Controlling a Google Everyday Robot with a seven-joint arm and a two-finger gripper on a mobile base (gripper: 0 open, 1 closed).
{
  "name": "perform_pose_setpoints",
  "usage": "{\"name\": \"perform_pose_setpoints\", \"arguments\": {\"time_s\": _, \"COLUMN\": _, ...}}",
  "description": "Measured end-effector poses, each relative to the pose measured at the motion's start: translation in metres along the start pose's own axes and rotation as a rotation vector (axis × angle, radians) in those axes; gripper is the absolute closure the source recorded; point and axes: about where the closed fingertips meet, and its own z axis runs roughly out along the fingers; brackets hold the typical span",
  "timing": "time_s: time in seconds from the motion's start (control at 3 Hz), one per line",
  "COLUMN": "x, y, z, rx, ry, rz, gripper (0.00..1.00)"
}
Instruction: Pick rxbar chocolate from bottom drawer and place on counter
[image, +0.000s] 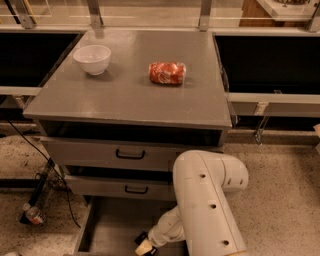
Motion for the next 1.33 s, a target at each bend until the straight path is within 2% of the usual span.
{"name": "perform_pose_setpoints", "arguments": {"time_s": 0.67, "x": -0.032, "y": -0.011, "z": -0.015, "rx": 0.026, "ry": -0.057, "rz": -0.019, "gripper": 0.07}}
{"name": "perform_pose_setpoints", "arguments": {"time_s": 1.0, "x": -0.035, "y": -0.013, "z": -0.016, "rx": 0.029, "ry": -0.063, "rz": -0.020, "gripper": 0.06}}
{"name": "perform_pose_setpoints", "arguments": {"time_s": 1.33, "x": -0.035, "y": -0.013, "z": -0.016, "rx": 0.028, "ry": -0.063, "rz": -0.020, "gripper": 0.00}}
